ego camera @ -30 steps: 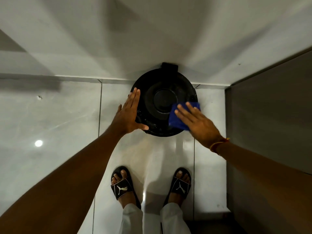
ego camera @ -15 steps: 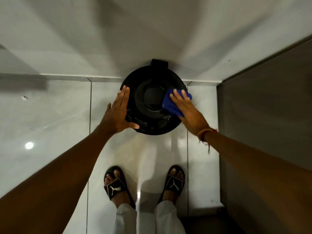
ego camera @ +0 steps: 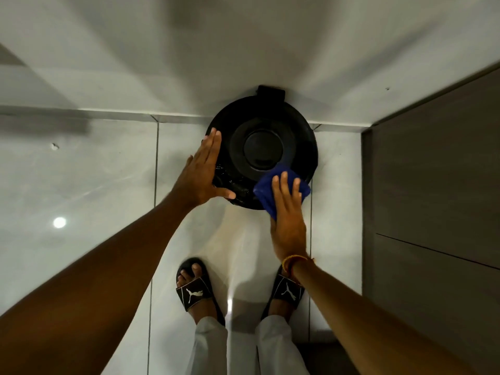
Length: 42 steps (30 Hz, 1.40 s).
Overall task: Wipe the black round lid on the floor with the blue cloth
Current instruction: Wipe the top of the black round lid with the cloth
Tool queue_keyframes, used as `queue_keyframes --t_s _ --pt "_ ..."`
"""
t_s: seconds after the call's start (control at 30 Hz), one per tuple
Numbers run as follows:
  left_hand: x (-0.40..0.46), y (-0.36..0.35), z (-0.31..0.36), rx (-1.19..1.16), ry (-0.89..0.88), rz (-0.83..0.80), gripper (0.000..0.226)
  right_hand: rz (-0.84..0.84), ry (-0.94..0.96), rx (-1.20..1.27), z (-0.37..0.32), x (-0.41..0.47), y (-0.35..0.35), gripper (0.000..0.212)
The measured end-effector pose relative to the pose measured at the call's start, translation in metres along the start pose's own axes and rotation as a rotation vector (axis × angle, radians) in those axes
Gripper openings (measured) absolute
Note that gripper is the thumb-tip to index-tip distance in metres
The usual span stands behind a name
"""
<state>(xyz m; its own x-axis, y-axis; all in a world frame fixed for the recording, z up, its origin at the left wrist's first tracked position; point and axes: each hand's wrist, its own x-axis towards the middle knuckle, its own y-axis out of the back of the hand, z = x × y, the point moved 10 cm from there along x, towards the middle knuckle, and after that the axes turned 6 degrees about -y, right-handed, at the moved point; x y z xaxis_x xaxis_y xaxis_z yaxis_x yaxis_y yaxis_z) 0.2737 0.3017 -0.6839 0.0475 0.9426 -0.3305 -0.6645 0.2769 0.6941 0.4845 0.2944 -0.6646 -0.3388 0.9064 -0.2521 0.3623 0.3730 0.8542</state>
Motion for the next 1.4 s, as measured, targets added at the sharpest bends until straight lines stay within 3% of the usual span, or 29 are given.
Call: queue_keyframes --t_s 0.13,0.27,0.4,0.57,0.83,0.93,1.13,1.27,1.4 --pt "0.004 0.003 -0.009 -0.034 -0.103 -0.068 0.132 -0.081 0.325 -0.205 -0.06 -0.028 -0.044 0.093" --pt "0.005 0.017 -0.026 -0.147 -0.081 -0.151 0.113 -0.177 0.638 -0.464 -0.098 -0.022 -0.075 0.08" --pt "0.012 0.033 -0.034 -0.173 -0.039 -0.254 0.115 -0.112 0.693 -0.532 -0.116 0.012 -0.06 0.072" --pt "0.018 0.045 -0.029 -0.136 -0.048 -0.296 0.099 -0.135 0.666 -0.565 -0.142 0.052 -0.052 0.075" --pt "0.002 0.024 -0.011 -0.099 0.004 -0.312 0.106 -0.264 0.901 -0.669 -0.054 -0.014 -0.023 0.081" --pt "0.001 0.019 -0.012 -0.024 0.035 -0.285 0.108 -0.262 0.842 -0.641 -0.026 -0.01 0.006 0.082" --pt "0.0 0.017 -0.007 -0.148 0.057 -0.253 0.1 -0.24 0.257 -0.293 -0.008 0.072 0.058 0.071" --pt "0.004 0.025 -0.004 -0.213 0.106 -0.193 0.087 -0.245 0.362 -0.278 -0.075 0.104 0.029 0.072" --pt "0.008 0.03 -0.008 -0.203 0.142 -0.175 0.07 -0.181 0.531 -0.496 -0.118 0.081 -0.013 0.07"
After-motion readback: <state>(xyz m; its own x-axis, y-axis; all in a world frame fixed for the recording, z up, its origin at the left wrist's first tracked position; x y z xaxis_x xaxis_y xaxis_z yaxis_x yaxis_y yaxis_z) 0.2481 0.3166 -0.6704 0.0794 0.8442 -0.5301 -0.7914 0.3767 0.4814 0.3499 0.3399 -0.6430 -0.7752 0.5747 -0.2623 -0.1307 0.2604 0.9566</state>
